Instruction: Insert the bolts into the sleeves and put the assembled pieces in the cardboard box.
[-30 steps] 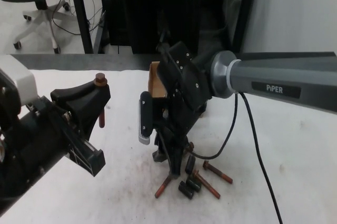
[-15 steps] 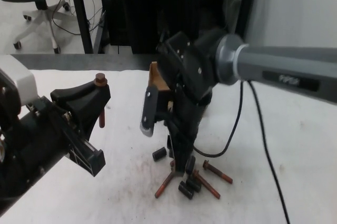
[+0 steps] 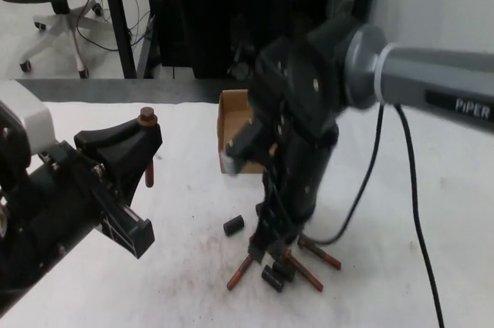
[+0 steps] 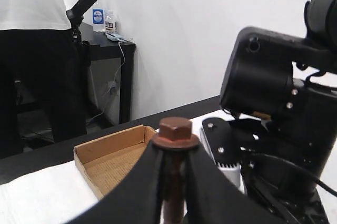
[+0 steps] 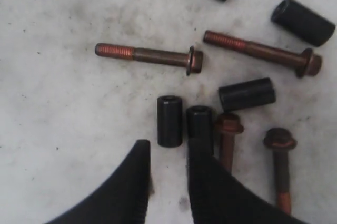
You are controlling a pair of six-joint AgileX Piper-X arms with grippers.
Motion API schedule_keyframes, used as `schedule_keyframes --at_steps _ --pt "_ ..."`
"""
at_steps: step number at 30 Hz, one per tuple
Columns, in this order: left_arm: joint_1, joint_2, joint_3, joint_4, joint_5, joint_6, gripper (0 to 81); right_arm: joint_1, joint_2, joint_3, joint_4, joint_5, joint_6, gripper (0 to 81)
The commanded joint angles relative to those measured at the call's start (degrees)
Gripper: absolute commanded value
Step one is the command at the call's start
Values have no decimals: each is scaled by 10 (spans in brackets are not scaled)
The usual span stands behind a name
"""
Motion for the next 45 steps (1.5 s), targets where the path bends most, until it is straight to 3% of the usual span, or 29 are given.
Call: schedule_keyframes --at_steps 1,7,18,26,32,45 --pt "1 -6 -2 -6 -6 1 2 0 -7 34 -25 -16 20 240" --pt "1 -6 -2 -6 -6 1 2 0 -7 85 -82 -36 72 240" --pt "1 -6 -2 -6 -6 1 2 0 -9 86 -117 -33 75 240" --pt "1 -6 -2 5 -5 1 2 -1 -9 86 -128 -34 0 246" --pt "1 -6 -2 41 -5 54 2 -1 -9 86 -128 -32 -33 365" --pt "1 -6 -2 41 -5 57 2 -1 -9 121 -138 -21 -58 364"
